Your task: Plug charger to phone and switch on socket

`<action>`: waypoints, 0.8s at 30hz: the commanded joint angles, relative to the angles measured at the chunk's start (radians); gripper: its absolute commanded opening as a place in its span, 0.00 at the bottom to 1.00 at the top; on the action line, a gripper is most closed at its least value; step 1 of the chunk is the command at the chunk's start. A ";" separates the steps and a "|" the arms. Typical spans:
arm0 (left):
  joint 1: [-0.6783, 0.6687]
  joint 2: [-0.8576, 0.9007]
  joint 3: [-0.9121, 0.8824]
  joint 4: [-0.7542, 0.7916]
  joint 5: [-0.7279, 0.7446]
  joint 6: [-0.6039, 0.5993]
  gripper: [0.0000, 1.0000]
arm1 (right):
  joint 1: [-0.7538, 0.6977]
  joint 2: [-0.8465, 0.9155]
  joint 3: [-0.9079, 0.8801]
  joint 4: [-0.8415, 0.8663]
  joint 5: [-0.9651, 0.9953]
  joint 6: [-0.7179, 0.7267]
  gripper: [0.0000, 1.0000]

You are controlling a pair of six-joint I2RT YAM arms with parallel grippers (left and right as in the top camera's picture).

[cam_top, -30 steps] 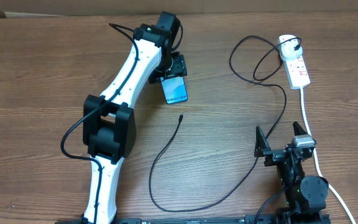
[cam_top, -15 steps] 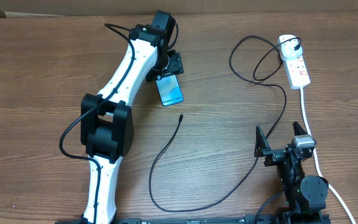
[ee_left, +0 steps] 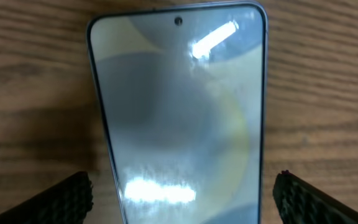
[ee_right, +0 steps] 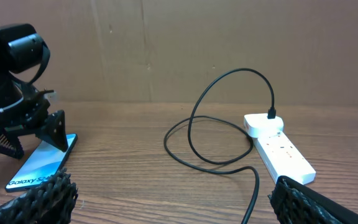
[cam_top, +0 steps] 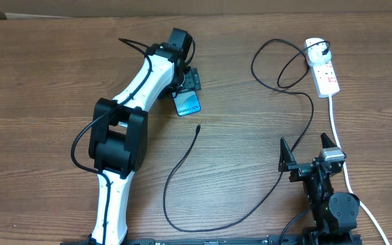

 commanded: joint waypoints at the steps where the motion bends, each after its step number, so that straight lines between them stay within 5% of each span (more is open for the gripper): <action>1: -0.013 0.005 -0.052 0.044 -0.040 0.002 0.91 | -0.003 -0.010 -0.010 0.005 0.013 0.000 1.00; 24: -0.062 0.006 -0.084 0.090 -0.175 -0.003 0.87 | -0.003 -0.010 -0.010 0.005 0.013 0.000 1.00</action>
